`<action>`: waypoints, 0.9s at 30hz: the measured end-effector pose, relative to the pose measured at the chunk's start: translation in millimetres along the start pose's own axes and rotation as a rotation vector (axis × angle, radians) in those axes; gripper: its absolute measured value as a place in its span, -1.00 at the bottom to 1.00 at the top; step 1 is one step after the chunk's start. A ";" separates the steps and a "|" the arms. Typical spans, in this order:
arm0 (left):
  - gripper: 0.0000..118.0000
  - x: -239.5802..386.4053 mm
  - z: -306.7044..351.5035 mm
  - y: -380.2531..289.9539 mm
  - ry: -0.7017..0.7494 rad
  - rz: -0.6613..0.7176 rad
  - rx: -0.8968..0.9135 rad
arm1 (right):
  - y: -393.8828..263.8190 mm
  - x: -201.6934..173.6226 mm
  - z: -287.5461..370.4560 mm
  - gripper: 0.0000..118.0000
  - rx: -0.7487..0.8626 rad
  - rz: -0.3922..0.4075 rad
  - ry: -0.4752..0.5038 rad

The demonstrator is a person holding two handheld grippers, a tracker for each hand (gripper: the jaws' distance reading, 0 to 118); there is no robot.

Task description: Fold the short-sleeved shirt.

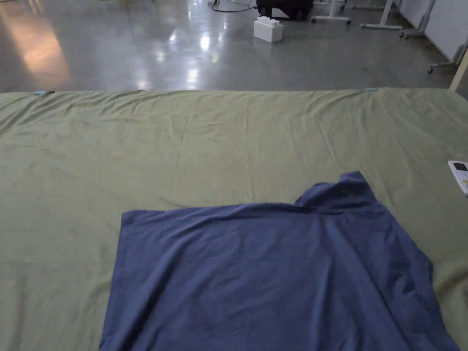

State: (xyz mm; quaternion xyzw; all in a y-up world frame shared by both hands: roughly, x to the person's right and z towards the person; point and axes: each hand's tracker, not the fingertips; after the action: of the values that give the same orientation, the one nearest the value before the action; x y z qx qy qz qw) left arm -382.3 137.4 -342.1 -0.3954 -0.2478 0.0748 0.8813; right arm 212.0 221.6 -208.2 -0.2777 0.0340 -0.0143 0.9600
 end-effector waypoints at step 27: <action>0.12 161.6 196.2 60.7 0.364 -0.172 0.764 | 73.4 -61.4 83.4 0.07 0.420 0.094 -0.084</action>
State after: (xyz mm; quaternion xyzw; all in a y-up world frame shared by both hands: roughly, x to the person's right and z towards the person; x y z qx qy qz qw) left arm -335.8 361.0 -214.9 -0.0255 -0.0750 0.0167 0.9967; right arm 157.5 330.8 -173.5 -0.0702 0.0030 0.0351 0.9969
